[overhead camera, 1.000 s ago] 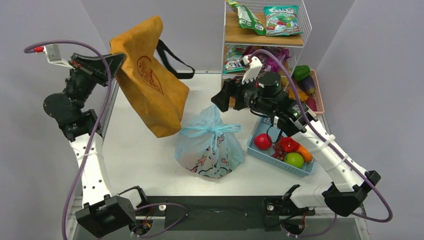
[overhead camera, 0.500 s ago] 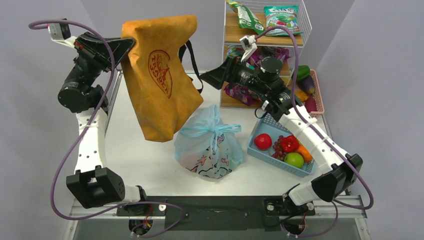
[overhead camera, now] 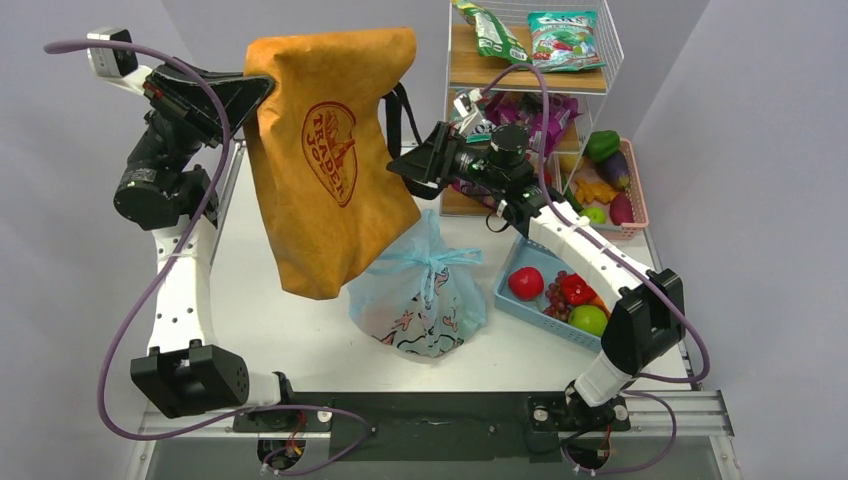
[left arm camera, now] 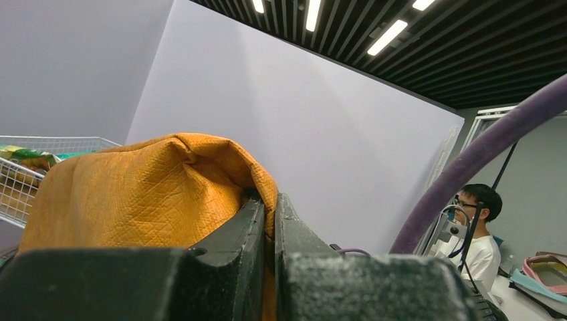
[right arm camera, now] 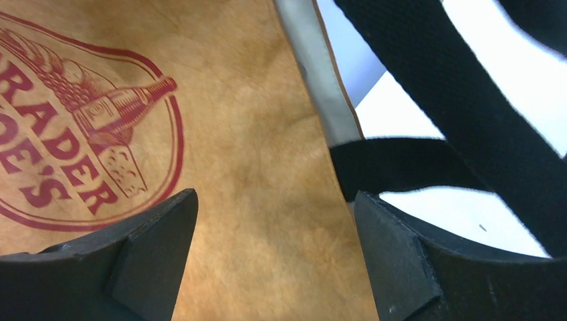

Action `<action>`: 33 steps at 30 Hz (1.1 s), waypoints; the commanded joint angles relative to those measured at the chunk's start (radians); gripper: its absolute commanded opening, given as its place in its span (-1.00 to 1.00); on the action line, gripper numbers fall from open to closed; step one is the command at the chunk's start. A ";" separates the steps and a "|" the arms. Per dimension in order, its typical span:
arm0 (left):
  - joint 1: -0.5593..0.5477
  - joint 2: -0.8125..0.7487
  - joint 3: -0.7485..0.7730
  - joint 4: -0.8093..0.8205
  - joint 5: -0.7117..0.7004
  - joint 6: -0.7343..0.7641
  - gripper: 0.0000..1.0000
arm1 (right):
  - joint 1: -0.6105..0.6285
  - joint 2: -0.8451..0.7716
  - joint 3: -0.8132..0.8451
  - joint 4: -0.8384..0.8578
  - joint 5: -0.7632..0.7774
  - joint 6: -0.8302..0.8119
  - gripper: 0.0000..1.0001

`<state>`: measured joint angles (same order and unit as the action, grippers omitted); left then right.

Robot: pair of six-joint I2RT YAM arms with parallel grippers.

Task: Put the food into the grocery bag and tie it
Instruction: Adjust the grocery bag at the center of the board.

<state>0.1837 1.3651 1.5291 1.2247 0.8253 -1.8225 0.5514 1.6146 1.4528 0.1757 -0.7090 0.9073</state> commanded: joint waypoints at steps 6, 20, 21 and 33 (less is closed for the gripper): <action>-0.015 -0.041 0.004 0.054 -0.093 0.006 -1.00 | 0.010 -0.022 -0.068 0.099 -0.058 0.005 0.64; -0.016 -0.036 0.015 0.055 -0.095 0.000 -1.00 | 0.014 0.003 -0.100 0.241 -0.120 0.069 0.64; -0.015 -0.036 0.015 0.058 -0.097 -0.001 -1.00 | 0.013 0.015 -0.095 0.240 -0.119 0.067 0.63; -0.017 -0.038 0.019 0.063 -0.104 -0.013 -1.00 | -0.001 0.019 -0.045 0.015 -0.076 -0.087 0.65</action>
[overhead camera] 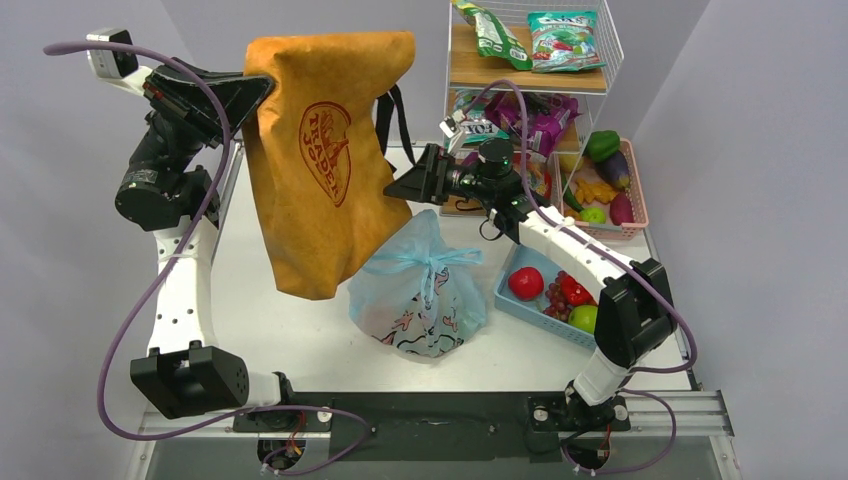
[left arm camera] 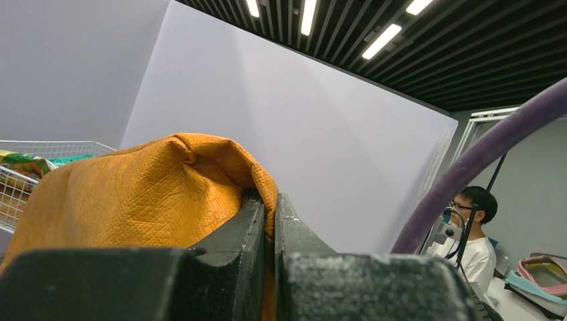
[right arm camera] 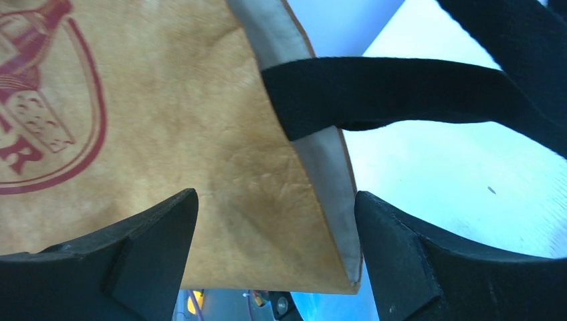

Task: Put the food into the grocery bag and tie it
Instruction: Adjust the grocery bag at the center of the board.

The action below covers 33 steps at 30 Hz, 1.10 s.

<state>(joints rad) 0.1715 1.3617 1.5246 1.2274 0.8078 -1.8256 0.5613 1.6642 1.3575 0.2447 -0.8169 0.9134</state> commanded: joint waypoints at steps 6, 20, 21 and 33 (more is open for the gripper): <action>-0.014 -0.034 0.019 0.063 -0.093 -0.007 -1.00 | 0.011 -0.037 0.056 -0.004 0.001 -0.054 0.65; -0.015 -0.044 -0.007 0.026 -0.078 0.034 -1.00 | 0.041 -0.096 -0.086 0.470 -0.103 0.281 0.52; -0.016 -0.044 -0.012 0.025 -0.077 0.036 -1.00 | 0.041 -0.094 -0.090 0.515 -0.110 0.314 0.50; -0.015 -0.040 -0.018 0.052 -0.114 0.030 -1.00 | 0.107 0.002 -0.199 0.948 -0.099 0.625 0.17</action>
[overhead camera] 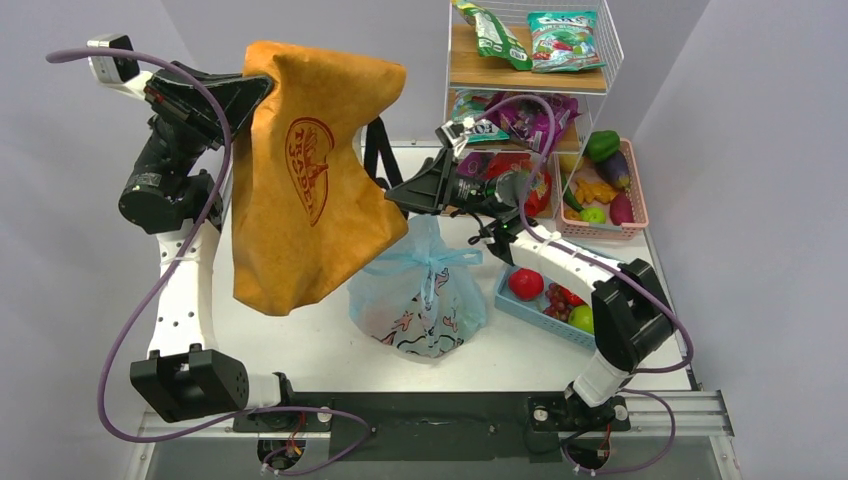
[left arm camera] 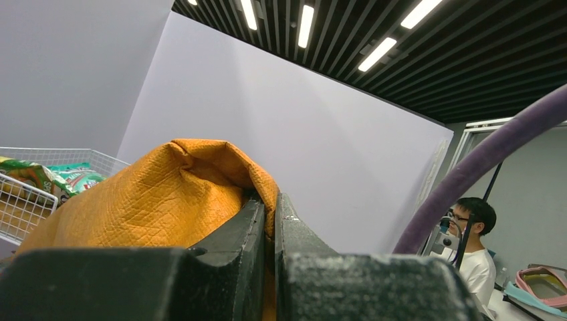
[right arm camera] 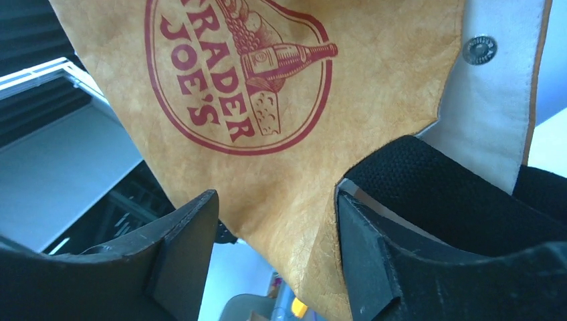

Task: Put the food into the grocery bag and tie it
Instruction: Adjust the grocery bag at the center of the board.

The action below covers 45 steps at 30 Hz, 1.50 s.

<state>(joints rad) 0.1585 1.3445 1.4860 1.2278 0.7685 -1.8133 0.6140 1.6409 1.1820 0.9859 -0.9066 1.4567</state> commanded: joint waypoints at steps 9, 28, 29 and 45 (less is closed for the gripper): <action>0.005 -0.018 0.012 0.086 -0.108 0.003 -1.00 | 0.107 0.035 -0.040 0.142 0.021 0.029 -0.55; 0.365 -0.342 -0.687 -0.326 -0.170 0.153 0.30 | 0.144 -0.057 0.767 -1.406 0.505 -1.025 -1.00; 0.368 -0.350 -0.694 -0.508 -0.166 0.176 0.36 | 0.164 -0.047 0.803 -1.421 0.524 -1.045 -1.00; 0.190 -0.289 -0.004 -1.981 -0.695 1.181 0.50 | 0.383 0.195 1.080 -1.674 0.733 -1.363 -1.00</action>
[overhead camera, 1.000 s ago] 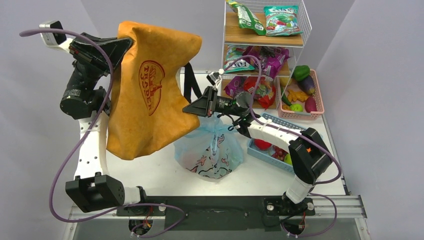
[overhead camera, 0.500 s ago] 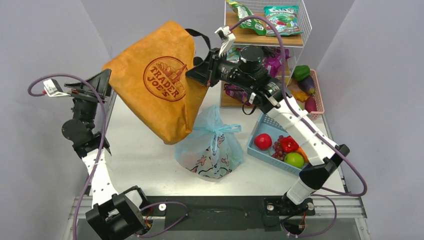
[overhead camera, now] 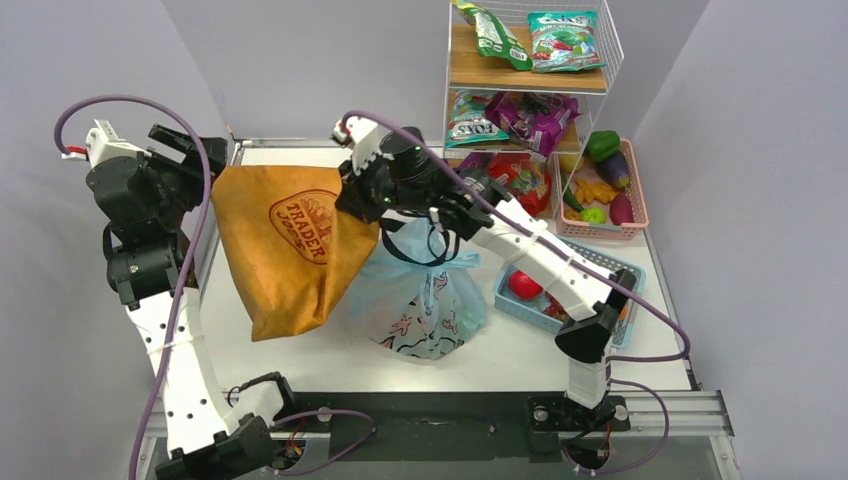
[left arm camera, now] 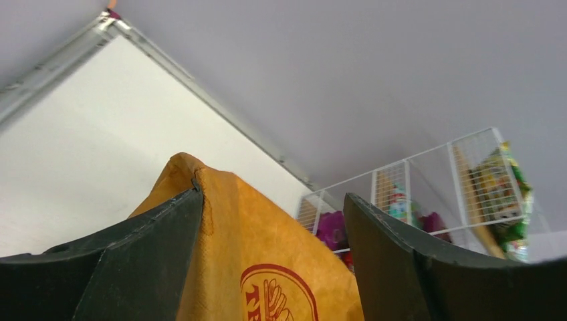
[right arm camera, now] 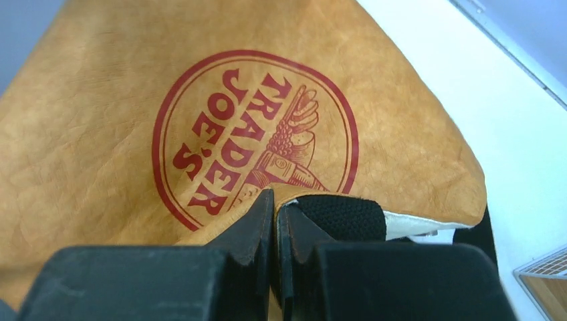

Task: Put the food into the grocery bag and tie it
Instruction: Adjust the grocery bag at the center of the board.

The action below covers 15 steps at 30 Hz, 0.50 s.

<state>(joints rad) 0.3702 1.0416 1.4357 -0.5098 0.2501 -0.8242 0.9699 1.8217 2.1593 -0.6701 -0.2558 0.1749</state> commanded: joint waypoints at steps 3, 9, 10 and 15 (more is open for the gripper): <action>-0.017 0.027 0.072 -0.307 -0.227 0.210 0.51 | 0.052 0.019 0.124 -0.031 0.142 -0.102 -1.00; 0.018 0.027 0.073 -0.318 -0.262 0.197 0.52 | 0.052 -0.035 0.116 -0.039 0.288 -0.113 -1.00; 0.021 0.031 0.078 -0.317 -0.256 0.194 0.52 | 0.052 -0.043 0.106 -0.035 0.289 -0.112 -1.00; 0.035 0.028 0.097 -0.283 -0.145 0.178 0.53 | 0.059 -0.108 0.035 0.044 0.175 -0.068 -1.00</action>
<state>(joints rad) 0.3950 1.0832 1.4757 -0.8249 0.0349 -0.6491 1.0248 1.8496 2.2154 -0.7692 -0.0471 0.0868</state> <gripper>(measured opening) 0.762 0.009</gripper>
